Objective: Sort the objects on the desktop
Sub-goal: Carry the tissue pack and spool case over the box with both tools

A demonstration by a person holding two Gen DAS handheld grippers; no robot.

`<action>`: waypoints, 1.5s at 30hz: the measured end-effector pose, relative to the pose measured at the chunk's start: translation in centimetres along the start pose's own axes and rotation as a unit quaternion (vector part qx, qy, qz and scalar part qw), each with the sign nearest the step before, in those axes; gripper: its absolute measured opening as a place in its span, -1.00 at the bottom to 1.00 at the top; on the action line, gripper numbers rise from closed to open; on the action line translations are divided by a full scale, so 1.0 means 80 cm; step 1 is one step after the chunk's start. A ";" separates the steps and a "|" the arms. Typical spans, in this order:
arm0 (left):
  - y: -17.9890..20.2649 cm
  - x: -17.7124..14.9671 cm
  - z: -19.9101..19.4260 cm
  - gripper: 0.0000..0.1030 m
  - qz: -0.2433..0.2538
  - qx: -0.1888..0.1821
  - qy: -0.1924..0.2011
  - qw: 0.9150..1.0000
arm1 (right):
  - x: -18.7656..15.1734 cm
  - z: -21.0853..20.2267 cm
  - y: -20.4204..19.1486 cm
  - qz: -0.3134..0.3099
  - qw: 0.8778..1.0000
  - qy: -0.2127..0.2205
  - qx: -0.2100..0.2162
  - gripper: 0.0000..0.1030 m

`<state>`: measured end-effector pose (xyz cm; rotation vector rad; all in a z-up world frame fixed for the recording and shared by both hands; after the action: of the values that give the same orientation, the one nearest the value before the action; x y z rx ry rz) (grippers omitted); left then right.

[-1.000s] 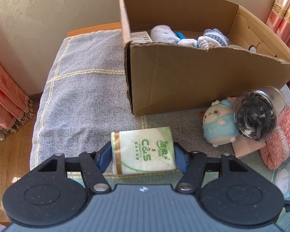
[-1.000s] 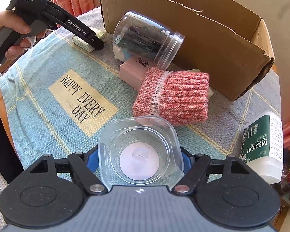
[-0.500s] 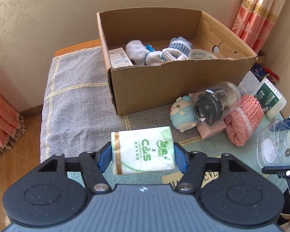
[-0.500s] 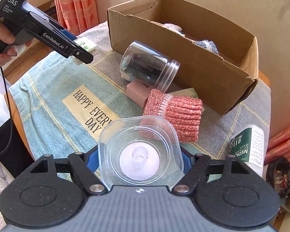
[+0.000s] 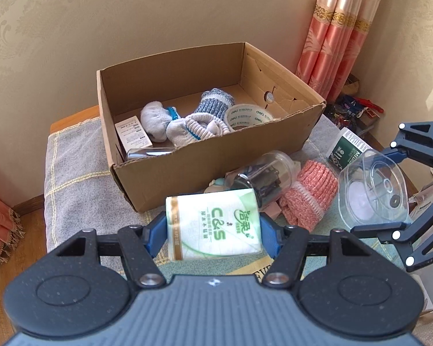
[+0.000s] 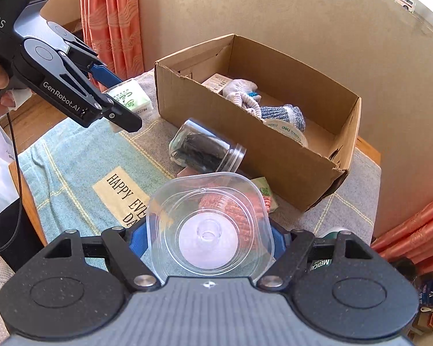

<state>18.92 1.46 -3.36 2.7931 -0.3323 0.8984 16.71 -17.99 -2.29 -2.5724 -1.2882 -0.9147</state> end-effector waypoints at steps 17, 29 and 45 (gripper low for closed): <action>0.005 0.097 -0.001 0.25 0.014 -0.015 0.047 0.999 | 0.082 -0.017 0.061 -0.004 0.997 0.065 -0.037 0.59; -0.015 0.156 0.054 0.26 -0.007 -0.021 0.037 0.999 | 0.131 0.027 0.117 -0.001 0.998 0.056 -0.042 0.58; -0.035 0.188 0.126 0.36 -0.011 0.000 0.012 1.000 | 0.153 0.116 0.182 0.024 0.999 0.014 -0.033 0.58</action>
<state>37.09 -0.66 -2.81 2.7775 -0.2980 0.9273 37.68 -15.42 -0.68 -2.6179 -1.2037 -0.9982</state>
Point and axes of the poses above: each gripper's, at about its wrist camera, not at the fingertips, and z roughly the way its jaws point, y to its right, x to its top, the point moved 5 cm from there along z, roughly the way its jaws point, and after that the axes turned 4 degrees about -z, right-handed, at the moved point
